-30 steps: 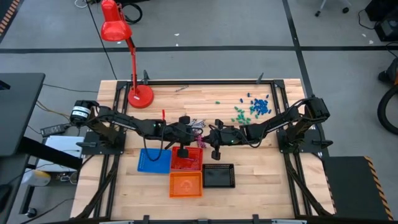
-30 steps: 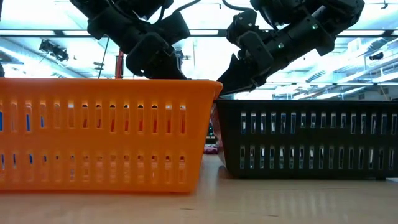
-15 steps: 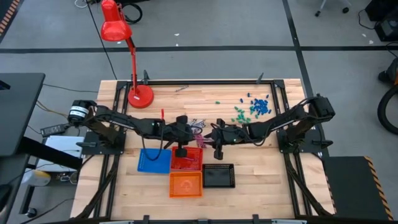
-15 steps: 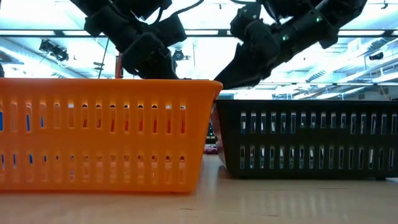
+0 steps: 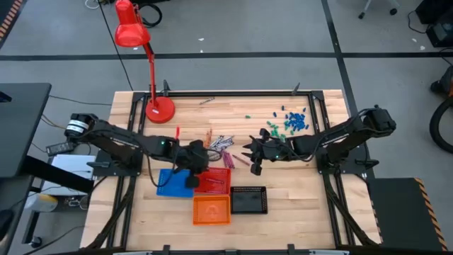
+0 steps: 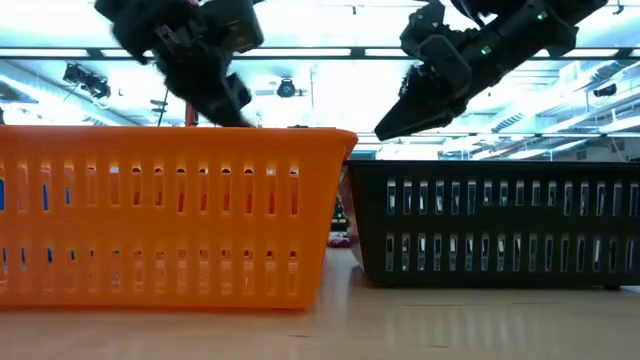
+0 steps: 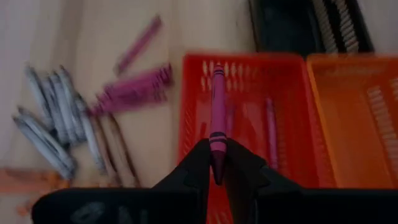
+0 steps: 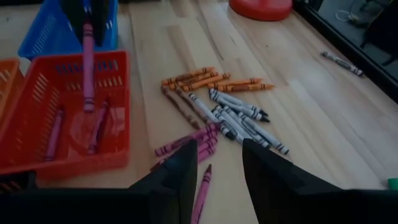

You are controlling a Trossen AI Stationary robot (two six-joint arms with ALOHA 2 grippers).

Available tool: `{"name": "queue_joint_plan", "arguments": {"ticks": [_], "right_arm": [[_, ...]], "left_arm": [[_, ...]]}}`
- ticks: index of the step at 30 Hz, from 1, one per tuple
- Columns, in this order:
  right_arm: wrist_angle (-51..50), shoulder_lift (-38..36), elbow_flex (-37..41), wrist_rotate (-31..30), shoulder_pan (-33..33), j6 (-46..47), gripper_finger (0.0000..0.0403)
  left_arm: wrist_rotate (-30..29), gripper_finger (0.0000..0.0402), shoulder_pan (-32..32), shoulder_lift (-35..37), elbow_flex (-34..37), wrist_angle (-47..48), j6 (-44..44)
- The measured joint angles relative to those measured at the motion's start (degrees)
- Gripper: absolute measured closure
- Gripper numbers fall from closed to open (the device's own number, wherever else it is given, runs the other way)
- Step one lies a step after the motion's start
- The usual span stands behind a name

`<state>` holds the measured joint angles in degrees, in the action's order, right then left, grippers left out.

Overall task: Sort crayons
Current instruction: Put the violet crayon into the red bin

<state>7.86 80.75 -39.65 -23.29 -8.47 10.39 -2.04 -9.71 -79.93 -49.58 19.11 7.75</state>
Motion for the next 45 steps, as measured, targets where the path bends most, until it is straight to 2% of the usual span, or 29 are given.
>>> {"name": "queue_joint_plan", "arguments": {"ticks": [7, 13, 17, 24, 33, 38, 45], "right_arm": [[3.14, 0.61, 0.95, 0.04, 0.07, -0.04, 0.0272], [3.93, 0.65, 0.95, 0.26, 0.07, -0.4, 0.0272], [3.87, 0.68, 0.95, 0.31, 0.07, -0.62, 0.0272], [3.67, 0.68, 0.95, 0.39, 0.07, -1.11, 0.0272], [3.92, 0.68, 0.95, 0.41, 0.07, -1.11, 0.0272], [3.59, 0.68, 0.93, 0.41, 0.07, -1.09, 0.0272], [3.15, 0.68, 0.93, 0.41, 0.02, -1.09, 0.0272]], "left_arm": [[-0.06, 0.0359, -3.02, -4.73, 0.37, -3.76, 2.3], [-0.26, 0.0358, -3.16, -10.09, 0.37, -8.02, 2.73], [-0.24, 0.0338, -3.16, -10.8, 0.24, -9.55, 2.09], [0.24, 0.0271, -3.16, -10.44, 0.32, -7.68, 1.6], [0.47, 0.026, -2.32, -8.54, -7.36, 1.86, -2.01], [-6.32, 0.026, 0.72, -8.45, -7.83, 3.08, -3.3], [-8.81, 0.026, 9.28, -8.45, -4.89, 3.43, 3.48]]}}
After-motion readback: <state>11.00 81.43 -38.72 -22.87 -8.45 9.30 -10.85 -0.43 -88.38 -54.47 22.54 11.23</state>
